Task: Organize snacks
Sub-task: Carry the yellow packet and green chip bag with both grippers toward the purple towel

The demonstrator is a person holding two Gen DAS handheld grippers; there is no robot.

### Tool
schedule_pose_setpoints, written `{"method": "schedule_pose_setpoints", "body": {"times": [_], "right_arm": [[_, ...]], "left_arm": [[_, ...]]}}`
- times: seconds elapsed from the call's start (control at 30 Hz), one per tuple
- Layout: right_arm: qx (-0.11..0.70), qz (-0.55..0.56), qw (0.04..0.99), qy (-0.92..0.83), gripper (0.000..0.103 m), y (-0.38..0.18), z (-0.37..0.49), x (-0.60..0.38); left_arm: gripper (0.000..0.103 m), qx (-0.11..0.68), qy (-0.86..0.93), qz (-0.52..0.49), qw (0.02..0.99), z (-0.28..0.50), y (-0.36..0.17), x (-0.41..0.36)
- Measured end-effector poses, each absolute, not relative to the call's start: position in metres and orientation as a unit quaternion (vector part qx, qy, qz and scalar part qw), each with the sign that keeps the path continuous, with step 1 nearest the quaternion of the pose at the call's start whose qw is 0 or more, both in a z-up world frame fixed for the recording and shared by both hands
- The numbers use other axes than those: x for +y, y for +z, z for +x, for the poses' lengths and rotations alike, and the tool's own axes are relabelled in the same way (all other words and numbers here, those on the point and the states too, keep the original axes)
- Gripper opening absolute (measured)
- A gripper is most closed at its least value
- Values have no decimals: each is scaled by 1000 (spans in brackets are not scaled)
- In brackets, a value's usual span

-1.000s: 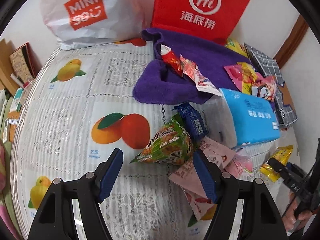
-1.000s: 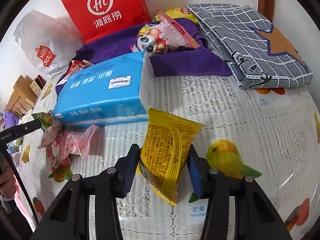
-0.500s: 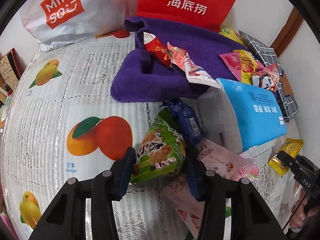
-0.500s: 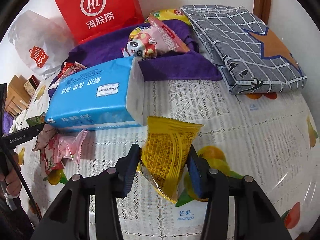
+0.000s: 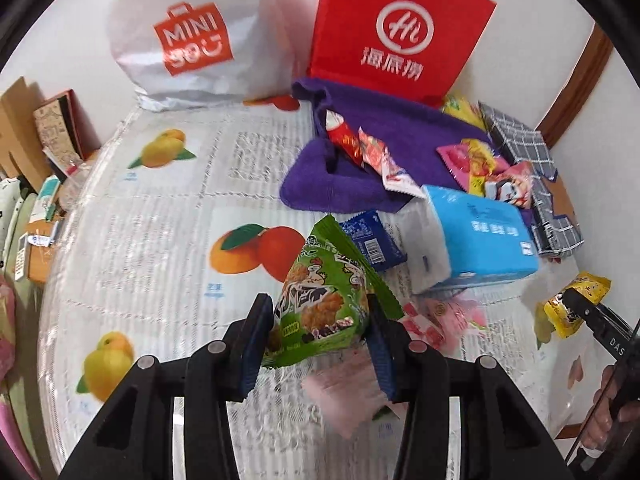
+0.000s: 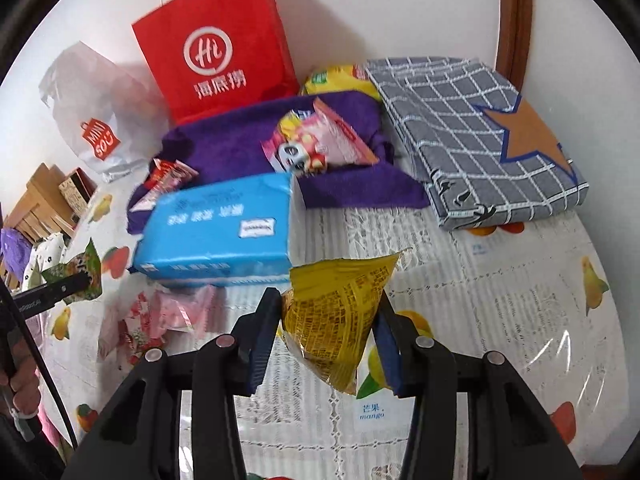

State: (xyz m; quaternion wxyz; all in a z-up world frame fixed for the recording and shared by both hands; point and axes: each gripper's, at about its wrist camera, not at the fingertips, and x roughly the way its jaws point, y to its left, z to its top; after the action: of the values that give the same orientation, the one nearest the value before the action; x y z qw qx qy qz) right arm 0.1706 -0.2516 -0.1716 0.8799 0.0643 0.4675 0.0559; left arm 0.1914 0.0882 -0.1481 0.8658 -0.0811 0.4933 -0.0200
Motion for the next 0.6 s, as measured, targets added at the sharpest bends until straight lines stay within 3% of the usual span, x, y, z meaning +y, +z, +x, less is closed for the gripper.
{"method": "schedule_pose_setpoints", "body": {"times": [0.6], "right_arm": [[419, 48, 905, 55, 45, -110, 158, -259]], "left_arm": [[44, 440, -38, -73, 894, 166, -76, 58]]}}
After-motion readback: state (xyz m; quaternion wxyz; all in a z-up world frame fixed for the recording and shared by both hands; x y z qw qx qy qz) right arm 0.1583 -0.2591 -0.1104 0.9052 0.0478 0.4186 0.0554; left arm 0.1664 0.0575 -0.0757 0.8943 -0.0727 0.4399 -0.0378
